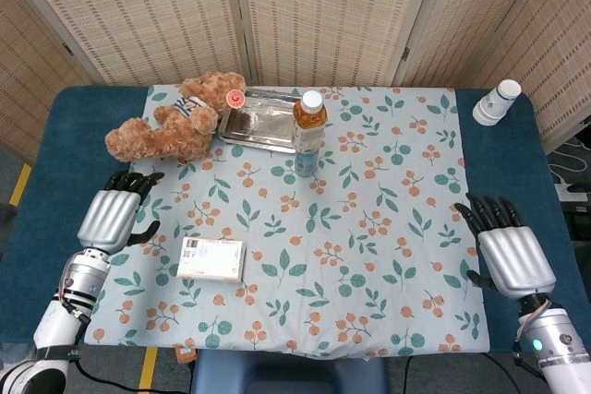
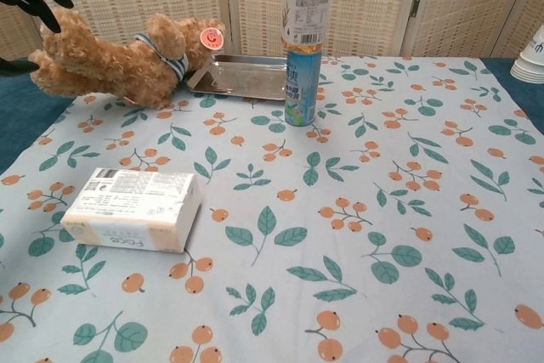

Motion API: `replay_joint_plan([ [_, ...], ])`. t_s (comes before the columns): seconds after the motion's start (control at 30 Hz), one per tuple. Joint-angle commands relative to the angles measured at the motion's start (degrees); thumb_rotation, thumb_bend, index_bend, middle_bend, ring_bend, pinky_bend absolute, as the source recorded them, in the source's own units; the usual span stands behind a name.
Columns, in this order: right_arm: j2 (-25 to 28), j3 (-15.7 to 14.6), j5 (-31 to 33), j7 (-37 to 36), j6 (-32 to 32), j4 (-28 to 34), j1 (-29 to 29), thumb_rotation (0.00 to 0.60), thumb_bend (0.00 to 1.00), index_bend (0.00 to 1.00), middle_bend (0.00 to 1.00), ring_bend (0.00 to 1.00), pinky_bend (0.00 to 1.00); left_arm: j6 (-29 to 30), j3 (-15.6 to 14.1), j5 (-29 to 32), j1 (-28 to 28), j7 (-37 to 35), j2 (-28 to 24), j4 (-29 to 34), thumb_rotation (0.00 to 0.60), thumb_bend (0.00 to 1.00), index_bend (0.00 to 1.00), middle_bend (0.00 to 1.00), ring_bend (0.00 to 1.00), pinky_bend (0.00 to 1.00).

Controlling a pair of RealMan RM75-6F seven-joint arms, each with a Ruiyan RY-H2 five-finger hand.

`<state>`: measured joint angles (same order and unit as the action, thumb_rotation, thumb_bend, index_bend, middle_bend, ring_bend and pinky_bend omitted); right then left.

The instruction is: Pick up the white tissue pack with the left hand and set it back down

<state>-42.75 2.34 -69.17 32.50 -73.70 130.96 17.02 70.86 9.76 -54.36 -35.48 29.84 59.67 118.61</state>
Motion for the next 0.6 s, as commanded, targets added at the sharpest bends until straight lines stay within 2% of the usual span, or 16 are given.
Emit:
replay_joint_plan([
  [0.03,0.1,0.1,-0.7,0.0,-0.6,0.3,-0.3,0.6,0.12,0.09,0.0,0.0,0.0,-0.1,-0.1,0.0,0.0,0.1,0.1,-0.2,0.6,0.32,0.16,0.23,0.12,0.09],
  [0.37,-2.1,0.4,-7.7,-0.2,-4.9,-2.1,-2.0,0.6,0.12,0.1,0.0,0.0,0.0,3.1,0.1,-1.4,0.9,0.8,1.0,-0.2,0.6,0.32,0.16,0.24,0.12,0.08],
  [0.6,-2.3,0.7,-11.3,-1.0,-7.7,-2.8,-3.5,0.6,0.12,0.09,0.0,0.0,0.0,2.3,-0.1,-0.3,0.7,1.8,1.3,0.2,0.6,0.32,0.16,0.24,0.12,0.08],
])
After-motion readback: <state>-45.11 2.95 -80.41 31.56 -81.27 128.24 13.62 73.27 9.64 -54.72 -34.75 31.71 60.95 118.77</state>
